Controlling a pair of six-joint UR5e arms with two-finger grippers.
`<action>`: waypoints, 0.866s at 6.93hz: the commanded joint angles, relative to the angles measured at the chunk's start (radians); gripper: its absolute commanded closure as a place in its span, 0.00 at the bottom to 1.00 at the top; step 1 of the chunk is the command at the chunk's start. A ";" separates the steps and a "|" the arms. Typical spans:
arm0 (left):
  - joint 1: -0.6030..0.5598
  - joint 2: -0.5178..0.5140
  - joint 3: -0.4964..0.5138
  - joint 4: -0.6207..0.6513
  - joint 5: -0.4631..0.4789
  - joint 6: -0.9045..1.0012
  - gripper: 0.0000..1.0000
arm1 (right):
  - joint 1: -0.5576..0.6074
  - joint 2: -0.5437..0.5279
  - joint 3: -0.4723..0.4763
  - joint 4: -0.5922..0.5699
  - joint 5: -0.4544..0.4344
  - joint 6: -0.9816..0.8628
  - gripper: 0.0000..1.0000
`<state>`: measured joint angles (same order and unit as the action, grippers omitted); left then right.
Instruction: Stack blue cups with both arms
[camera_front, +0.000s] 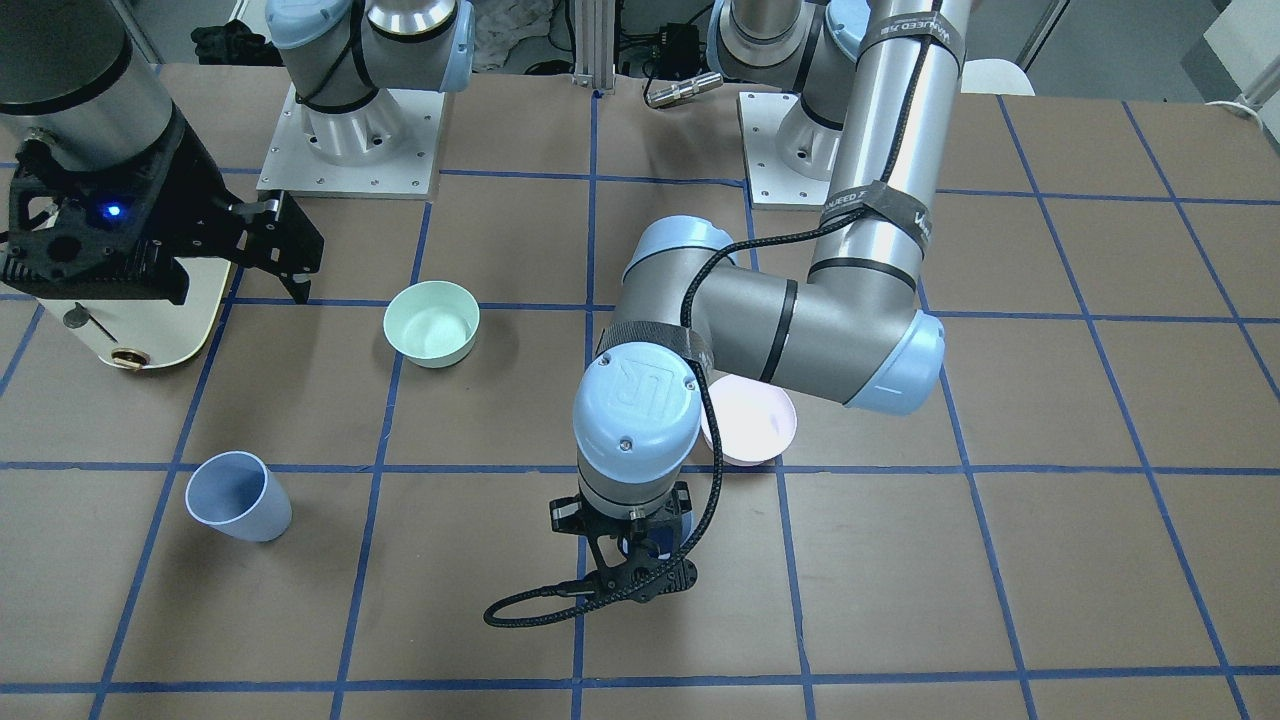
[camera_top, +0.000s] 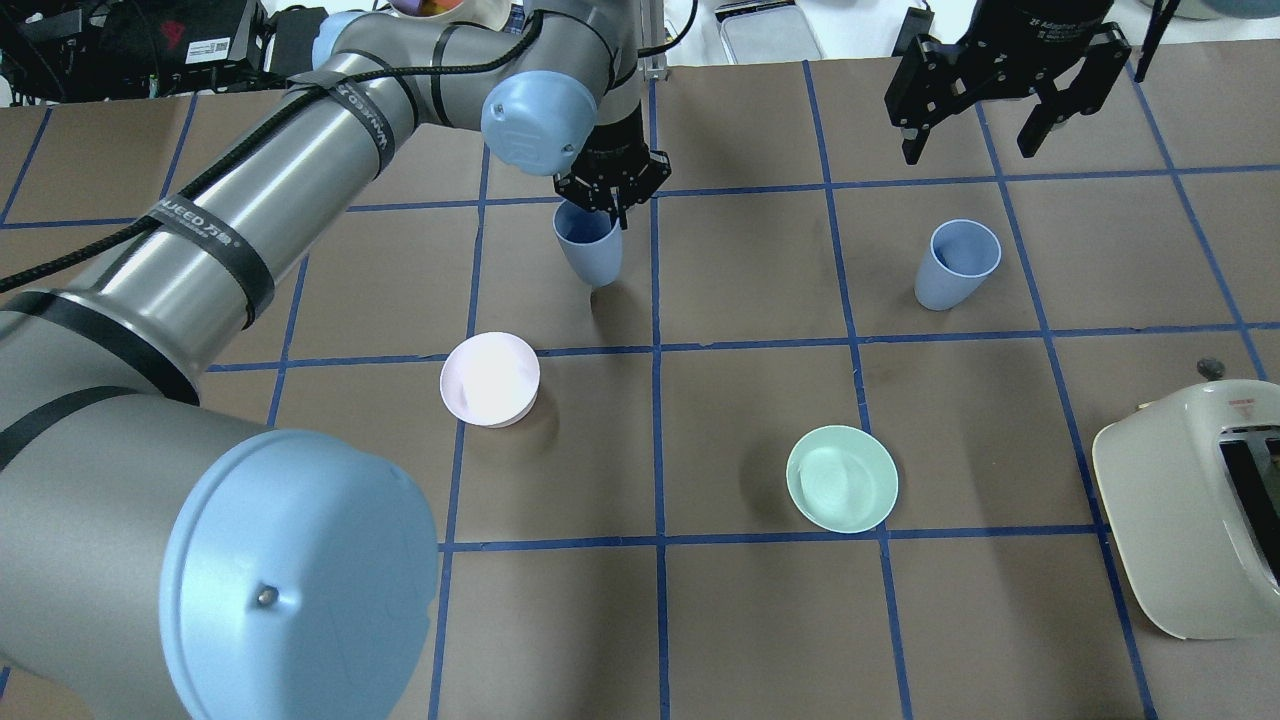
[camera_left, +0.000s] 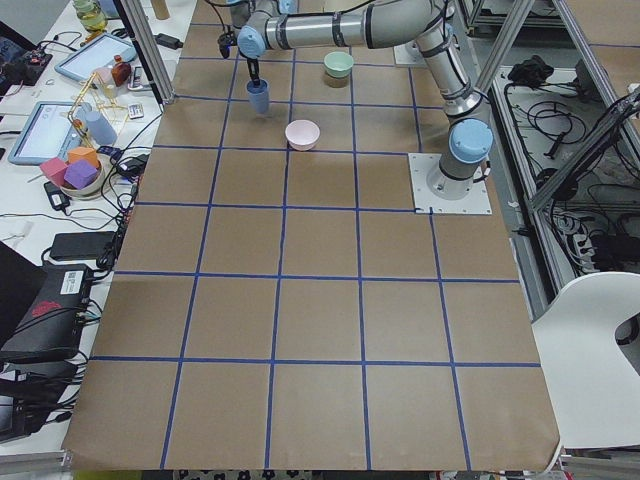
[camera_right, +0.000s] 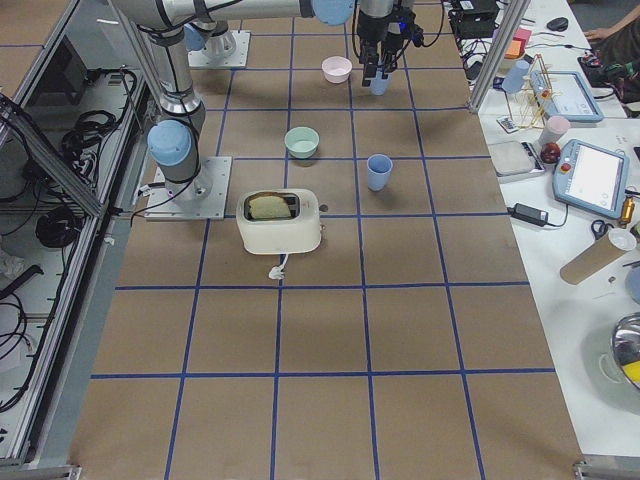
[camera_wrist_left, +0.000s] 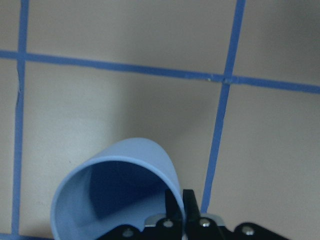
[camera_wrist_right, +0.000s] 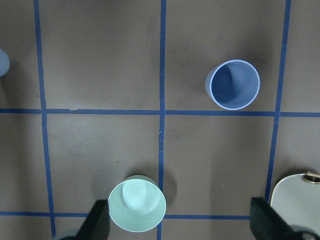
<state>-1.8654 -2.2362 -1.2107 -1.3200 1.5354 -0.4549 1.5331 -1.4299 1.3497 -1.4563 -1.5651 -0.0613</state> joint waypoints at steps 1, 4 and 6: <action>-0.015 0.052 -0.079 0.030 -0.069 -0.071 1.00 | -0.001 0.000 0.000 -0.001 -0.001 0.001 0.01; -0.055 0.085 -0.162 0.041 -0.067 -0.113 1.00 | -0.001 0.000 0.000 0.001 -0.001 0.001 0.01; -0.069 0.105 -0.168 0.036 -0.072 -0.163 1.00 | -0.001 0.000 0.000 0.001 -0.001 0.001 0.01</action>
<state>-1.9243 -2.1453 -1.3701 -1.2820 1.4643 -0.5968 1.5329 -1.4302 1.3499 -1.4558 -1.5662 -0.0598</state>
